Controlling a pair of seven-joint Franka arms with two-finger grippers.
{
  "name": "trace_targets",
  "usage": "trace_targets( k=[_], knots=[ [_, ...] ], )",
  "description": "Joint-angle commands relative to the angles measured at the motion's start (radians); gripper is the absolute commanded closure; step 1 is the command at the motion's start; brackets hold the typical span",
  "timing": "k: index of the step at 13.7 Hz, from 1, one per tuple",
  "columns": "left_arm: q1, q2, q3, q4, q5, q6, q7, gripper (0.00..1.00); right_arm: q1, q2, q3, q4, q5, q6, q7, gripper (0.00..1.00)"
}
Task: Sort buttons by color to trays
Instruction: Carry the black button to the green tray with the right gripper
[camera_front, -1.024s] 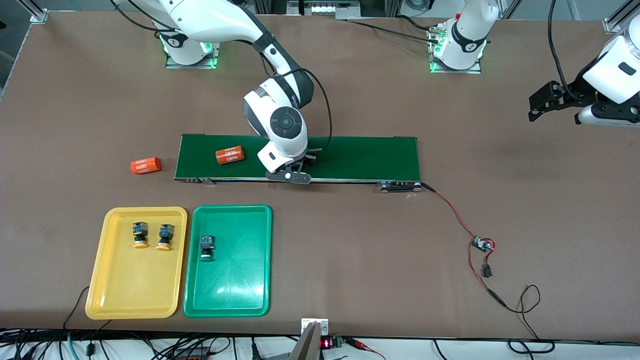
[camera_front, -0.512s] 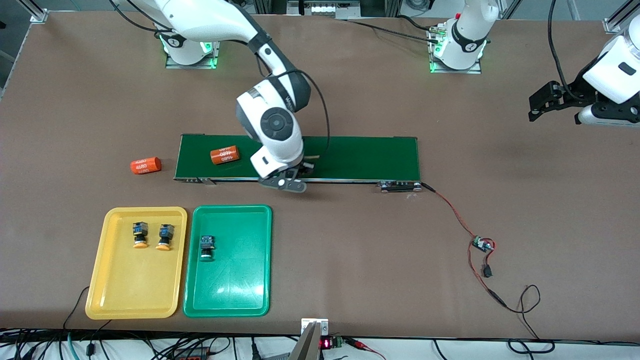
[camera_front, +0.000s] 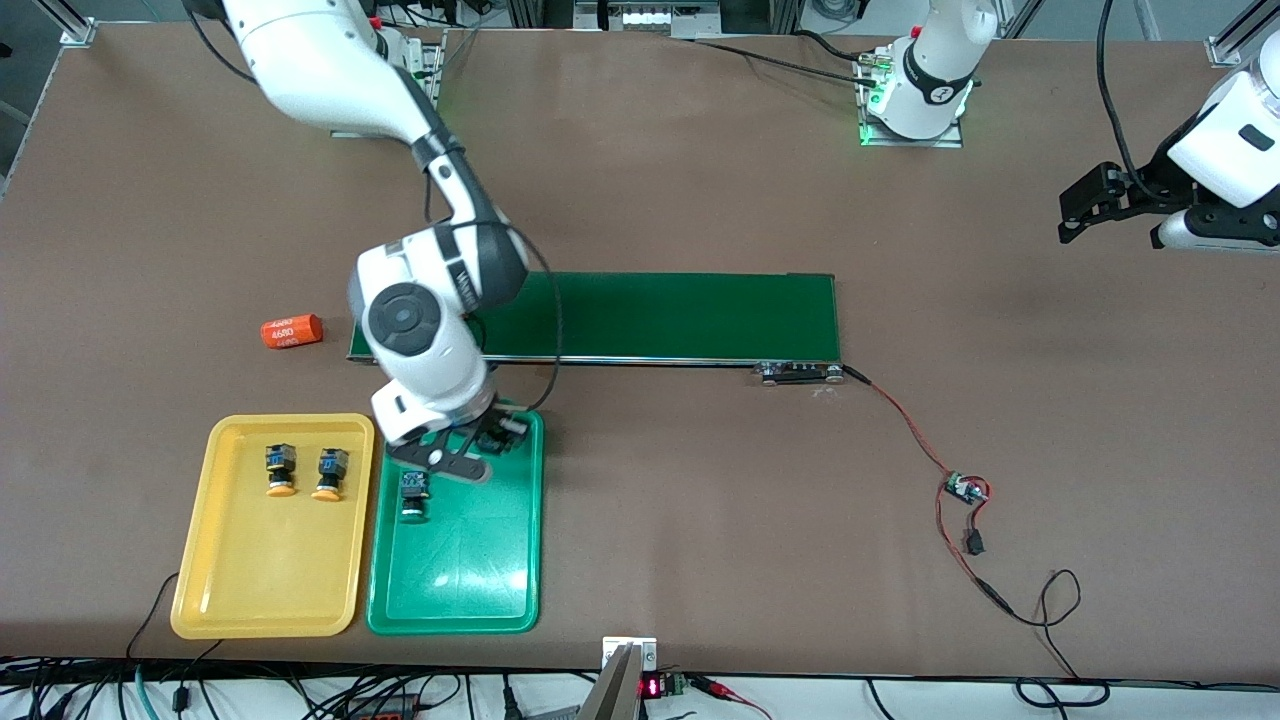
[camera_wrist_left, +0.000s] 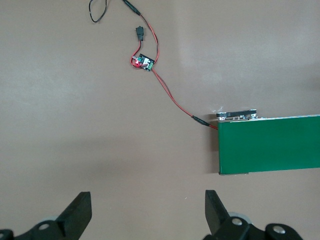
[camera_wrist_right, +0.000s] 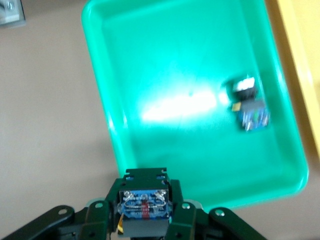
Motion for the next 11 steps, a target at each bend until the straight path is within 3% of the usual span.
trace_targets(
  k=[1, 3, 8, 9, 10, 11],
  knots=[
    [0.008, 0.014, -0.003, 0.033, 0.009, -0.027, 0.011, 0.00, -0.034, 0.085, 0.009, 0.057, 0.009, 0.099, -0.095, 0.85],
    [0.008, 0.014, -0.003, 0.033, 0.009, -0.027, 0.011, 0.00, -0.038, 0.140, 0.006, 0.070, 0.006, 0.178, -0.109, 0.85],
    [0.009, 0.014, -0.003, 0.031, 0.009, -0.027, 0.013, 0.00, -0.088, 0.214, 0.007, 0.116, 0.006, 0.229, -0.195, 0.85],
    [0.008, 0.014, -0.003, 0.033, 0.009, -0.029, 0.011, 0.00, -0.092, 0.213, 0.007, 0.115, 0.011, 0.227, -0.195, 0.57],
    [0.008, 0.014, -0.003, 0.033, 0.009, -0.027, 0.011, 0.00, -0.100, 0.205, 0.007, 0.113, 0.014, 0.224, -0.192, 0.01],
    [0.008, 0.014, -0.003, 0.033, 0.007, -0.027, 0.013, 0.00, -0.107, 0.187, 0.012, 0.113, 0.018, 0.212, -0.190, 0.00]
  ],
)
